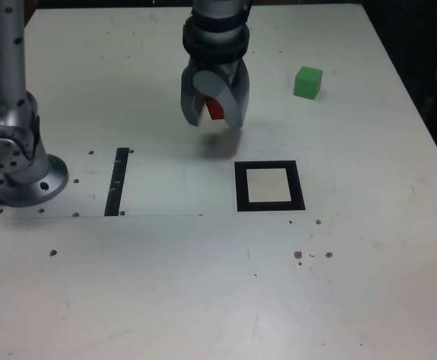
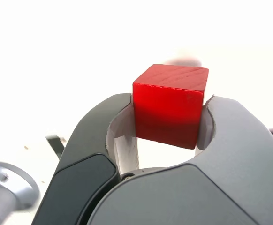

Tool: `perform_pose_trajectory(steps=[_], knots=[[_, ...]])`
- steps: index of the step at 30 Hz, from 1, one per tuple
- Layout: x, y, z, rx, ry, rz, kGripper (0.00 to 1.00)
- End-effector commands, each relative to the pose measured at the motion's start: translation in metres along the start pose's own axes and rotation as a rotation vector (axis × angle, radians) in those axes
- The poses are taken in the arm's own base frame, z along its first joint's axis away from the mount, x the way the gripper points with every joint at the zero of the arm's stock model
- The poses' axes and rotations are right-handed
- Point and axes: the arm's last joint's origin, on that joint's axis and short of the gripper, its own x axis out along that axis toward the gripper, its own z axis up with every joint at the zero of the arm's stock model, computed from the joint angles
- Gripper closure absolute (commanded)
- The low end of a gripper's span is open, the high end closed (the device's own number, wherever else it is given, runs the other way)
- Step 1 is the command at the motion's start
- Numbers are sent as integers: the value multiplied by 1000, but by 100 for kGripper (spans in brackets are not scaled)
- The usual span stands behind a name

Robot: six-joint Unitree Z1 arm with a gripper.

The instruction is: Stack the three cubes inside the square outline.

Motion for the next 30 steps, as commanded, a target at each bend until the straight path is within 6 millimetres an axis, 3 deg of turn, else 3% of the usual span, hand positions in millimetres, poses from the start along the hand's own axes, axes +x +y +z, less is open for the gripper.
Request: perform_pose_trajectory(steps=[1, 9, 22, 30], knots=[[-6, -14, 6, -19, -19, -3, 72], [-12, -58, 32, -60, -44, -45, 72], [-3, -64, 77, -87, 17, -45, 72], [1, -77, 82, -86, 33, -64, 72]])
